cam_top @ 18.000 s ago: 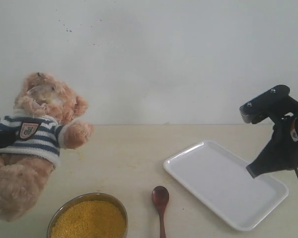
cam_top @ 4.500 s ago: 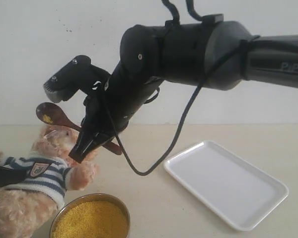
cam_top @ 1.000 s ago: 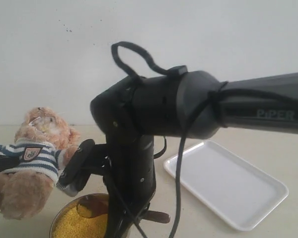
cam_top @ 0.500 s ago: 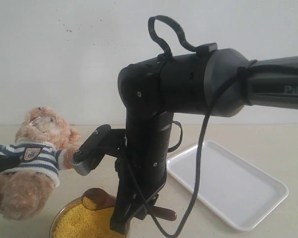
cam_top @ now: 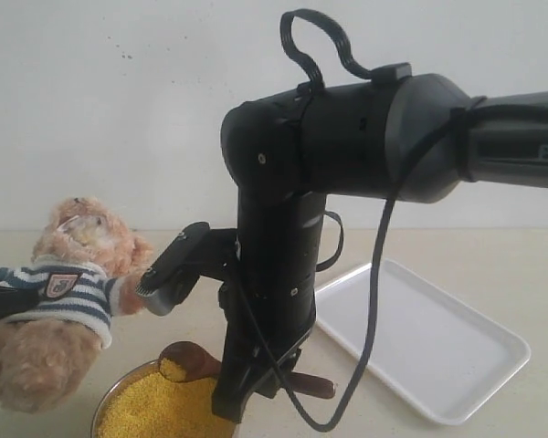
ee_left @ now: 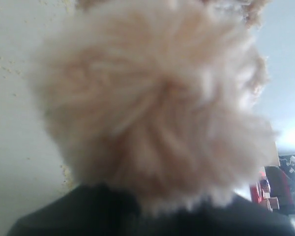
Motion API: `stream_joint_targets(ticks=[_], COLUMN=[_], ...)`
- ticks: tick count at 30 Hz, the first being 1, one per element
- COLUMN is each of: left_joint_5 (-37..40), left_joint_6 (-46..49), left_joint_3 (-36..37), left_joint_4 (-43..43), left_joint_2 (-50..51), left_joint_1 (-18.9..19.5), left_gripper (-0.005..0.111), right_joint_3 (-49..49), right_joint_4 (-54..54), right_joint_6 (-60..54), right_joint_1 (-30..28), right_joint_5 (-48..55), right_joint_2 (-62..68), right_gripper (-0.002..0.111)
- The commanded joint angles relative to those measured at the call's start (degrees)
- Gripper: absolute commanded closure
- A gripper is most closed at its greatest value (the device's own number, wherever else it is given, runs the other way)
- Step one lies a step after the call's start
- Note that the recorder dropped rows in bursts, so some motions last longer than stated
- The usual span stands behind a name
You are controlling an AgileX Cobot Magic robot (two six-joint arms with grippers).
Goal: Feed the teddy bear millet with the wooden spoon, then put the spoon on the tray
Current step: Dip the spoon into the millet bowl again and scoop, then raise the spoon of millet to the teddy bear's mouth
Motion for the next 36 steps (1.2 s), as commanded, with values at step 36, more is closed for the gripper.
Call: stream_joint_targets(ticks=[36], left_joint_5=[2.1], left_joint_6=[-2.5], left_joint_3=[0.0], left_joint_4=[5.0], left_joint_2=[0.0], left_joint_1=[-0.1], left_gripper=[0.103], right_joint_3=[-17.0], right_joint_4=[9.9], right_joint_6=[2.4], right_joint_1=[-2.5], right_joint_5=[0.7], right_joint_2=[0.4], right_gripper=[0.108])
